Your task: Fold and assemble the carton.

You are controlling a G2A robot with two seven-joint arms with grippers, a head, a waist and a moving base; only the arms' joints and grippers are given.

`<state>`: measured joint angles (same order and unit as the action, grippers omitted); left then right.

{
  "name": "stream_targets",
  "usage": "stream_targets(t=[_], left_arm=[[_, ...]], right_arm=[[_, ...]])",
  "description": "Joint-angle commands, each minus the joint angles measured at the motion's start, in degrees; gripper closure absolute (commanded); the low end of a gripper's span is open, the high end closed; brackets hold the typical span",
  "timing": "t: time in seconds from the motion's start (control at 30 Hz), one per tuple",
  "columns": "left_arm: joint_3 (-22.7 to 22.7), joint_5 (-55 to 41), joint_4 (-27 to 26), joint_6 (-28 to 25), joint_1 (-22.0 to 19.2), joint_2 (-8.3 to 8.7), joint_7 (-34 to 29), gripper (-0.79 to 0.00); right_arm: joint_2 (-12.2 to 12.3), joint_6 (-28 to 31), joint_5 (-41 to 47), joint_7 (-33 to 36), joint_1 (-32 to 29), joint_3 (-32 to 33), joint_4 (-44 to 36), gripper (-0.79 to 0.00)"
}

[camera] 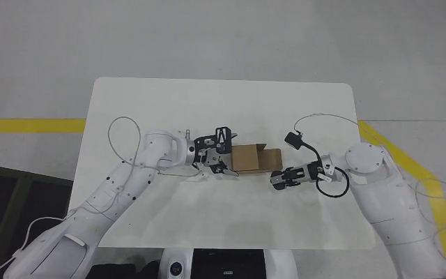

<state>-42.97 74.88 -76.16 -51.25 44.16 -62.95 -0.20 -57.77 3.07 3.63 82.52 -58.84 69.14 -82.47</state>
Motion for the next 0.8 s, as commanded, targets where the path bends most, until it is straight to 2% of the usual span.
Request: stream_targets(t=[0.0,0.3,0.77], left_arm=[[0.1,0.0,0.3,-0.1,-0.1,-0.16,0.2,-0.785],[0.8,0.6,1.8,-0.8,-0.8,-0.92,0.7,-0.785],[0.8,2.9,5.0,-2.6,-2.0,-1.61,3.0,-0.785]], right_arm=[[0.0,0.1,-0.7,-1.3,0.3,-0.2,0.6,0.000],[-0.3,0.9,0.1,-2.3,3.5,-2.5,3.4,0.000],[-2.2,2.0,2.7,-5.8,9.5,-9.2,8.8,0.000]])
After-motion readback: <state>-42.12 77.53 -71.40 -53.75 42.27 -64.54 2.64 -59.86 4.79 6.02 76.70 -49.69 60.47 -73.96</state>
